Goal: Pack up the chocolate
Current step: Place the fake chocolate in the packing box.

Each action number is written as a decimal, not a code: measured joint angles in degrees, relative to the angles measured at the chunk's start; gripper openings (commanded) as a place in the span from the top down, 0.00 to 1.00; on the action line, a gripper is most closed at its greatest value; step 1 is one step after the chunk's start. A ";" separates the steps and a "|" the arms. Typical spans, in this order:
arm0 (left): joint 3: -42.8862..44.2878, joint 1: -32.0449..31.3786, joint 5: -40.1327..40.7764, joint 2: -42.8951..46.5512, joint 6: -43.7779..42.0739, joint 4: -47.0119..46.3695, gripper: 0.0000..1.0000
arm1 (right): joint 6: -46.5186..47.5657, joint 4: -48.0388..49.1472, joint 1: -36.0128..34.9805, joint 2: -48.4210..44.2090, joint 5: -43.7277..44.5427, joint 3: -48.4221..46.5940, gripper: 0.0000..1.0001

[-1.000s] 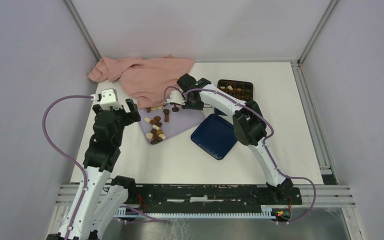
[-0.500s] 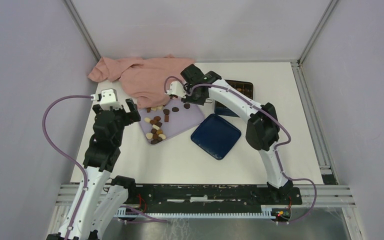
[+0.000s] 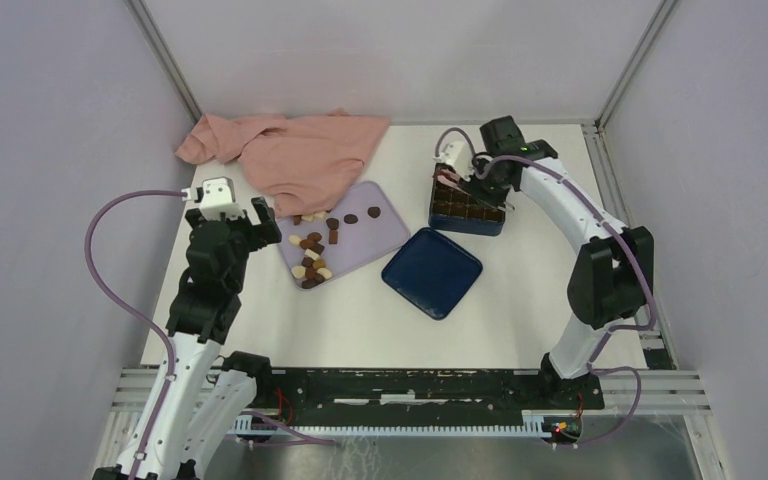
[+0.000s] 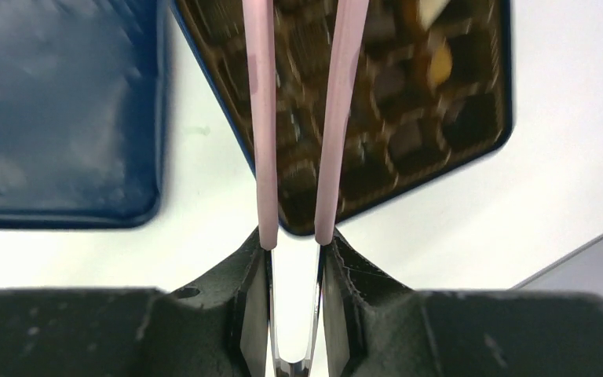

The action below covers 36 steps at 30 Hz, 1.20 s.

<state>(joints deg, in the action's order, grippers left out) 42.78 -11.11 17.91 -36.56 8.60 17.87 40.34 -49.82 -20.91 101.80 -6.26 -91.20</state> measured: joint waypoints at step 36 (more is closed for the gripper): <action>0.00 0.00 -0.04 -1.16 0.00 0.00 0.04 | 0.66 5.55 7.45 4.76 6.62 8.76 0.78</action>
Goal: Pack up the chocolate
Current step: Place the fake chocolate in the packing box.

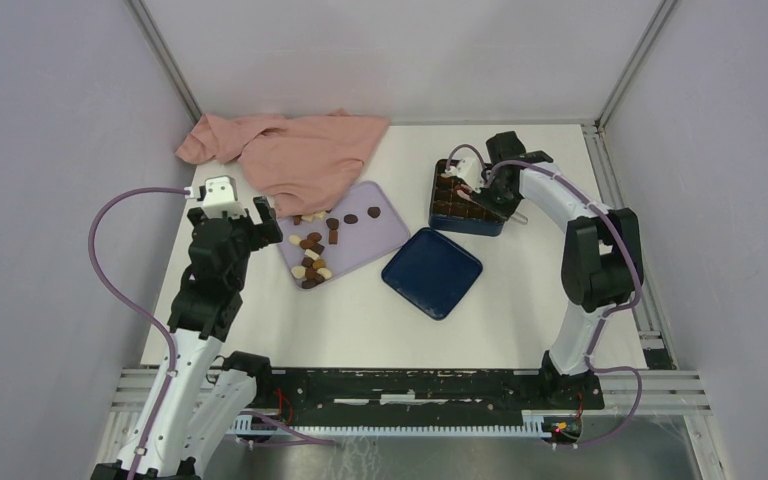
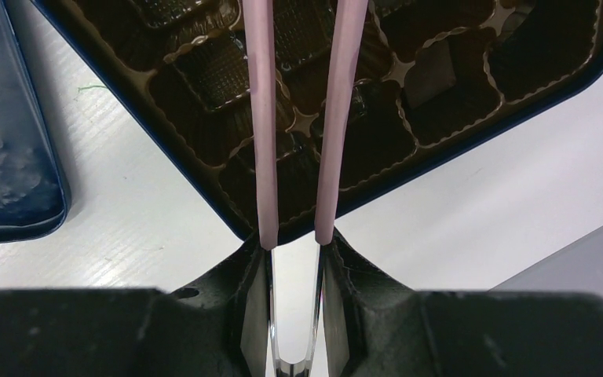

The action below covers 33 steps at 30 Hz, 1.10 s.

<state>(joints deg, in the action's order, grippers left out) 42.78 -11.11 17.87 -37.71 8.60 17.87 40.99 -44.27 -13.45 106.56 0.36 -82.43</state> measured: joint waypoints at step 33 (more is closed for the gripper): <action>0.00 0.00 0.00 0.00 -0.02 0.00 0.04 | 1.31 -4.61 -3.32 2.36 7.21 -4.90 0.70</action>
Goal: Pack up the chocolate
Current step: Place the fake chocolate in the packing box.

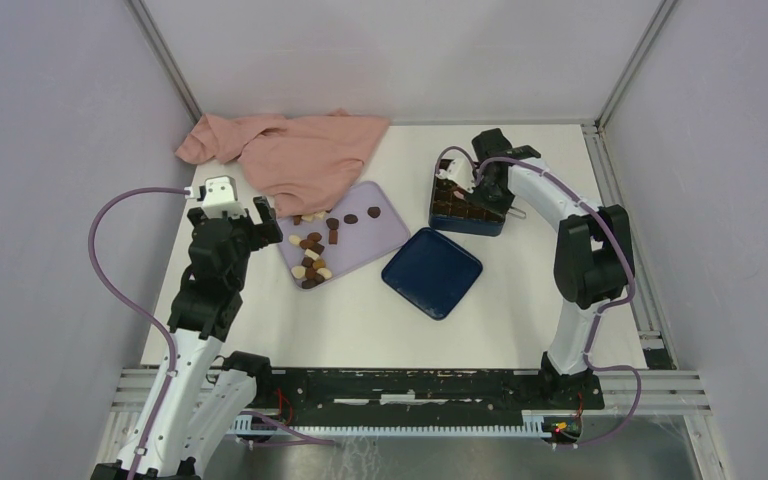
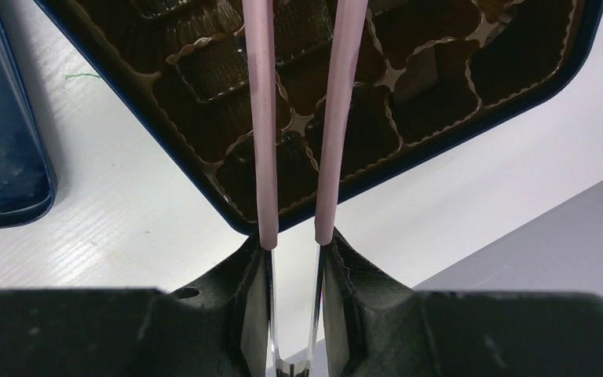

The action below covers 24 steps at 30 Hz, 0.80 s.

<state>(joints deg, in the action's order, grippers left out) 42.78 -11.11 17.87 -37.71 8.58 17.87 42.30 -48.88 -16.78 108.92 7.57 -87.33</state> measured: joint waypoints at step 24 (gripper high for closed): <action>0.00 0.00 0.00 0.28 0.00 0.00 0.04 | 0.00 -0.35 -0.11 0.00 -1.05 -0.15 0.65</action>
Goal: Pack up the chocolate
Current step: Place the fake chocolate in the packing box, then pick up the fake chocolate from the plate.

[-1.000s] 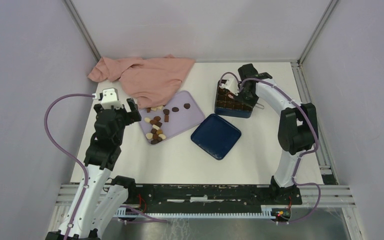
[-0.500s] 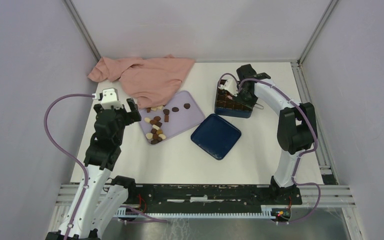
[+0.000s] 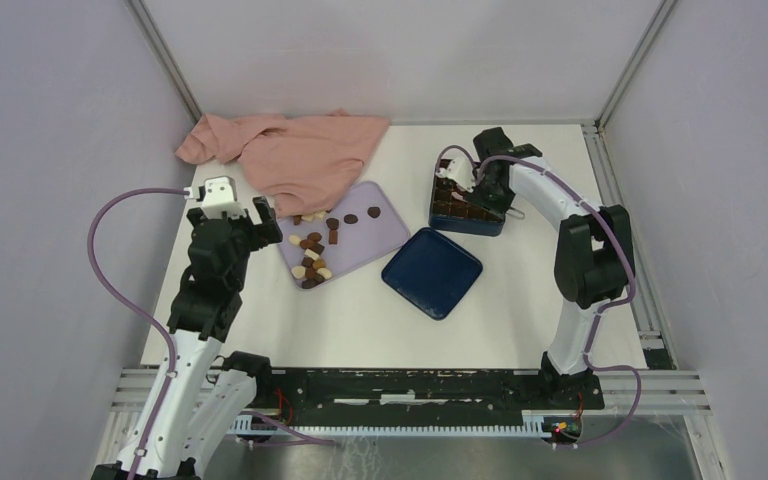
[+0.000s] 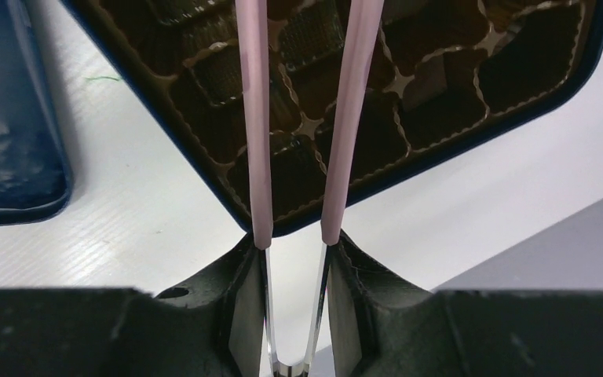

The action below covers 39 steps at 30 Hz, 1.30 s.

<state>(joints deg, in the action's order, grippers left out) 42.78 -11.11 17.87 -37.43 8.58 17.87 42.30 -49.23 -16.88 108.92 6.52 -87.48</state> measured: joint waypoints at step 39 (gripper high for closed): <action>-0.02 0.00 1.57 3.23 0.00 0.00 0.04 | 0.20 -7.82 -31.34 23.30 -2.16 -27.80 0.58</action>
<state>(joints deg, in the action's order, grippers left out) 42.76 -11.11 19.44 -34.20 8.58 17.87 42.50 -57.06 -48.23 132.22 4.36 -115.28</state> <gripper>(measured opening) 0.961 0.419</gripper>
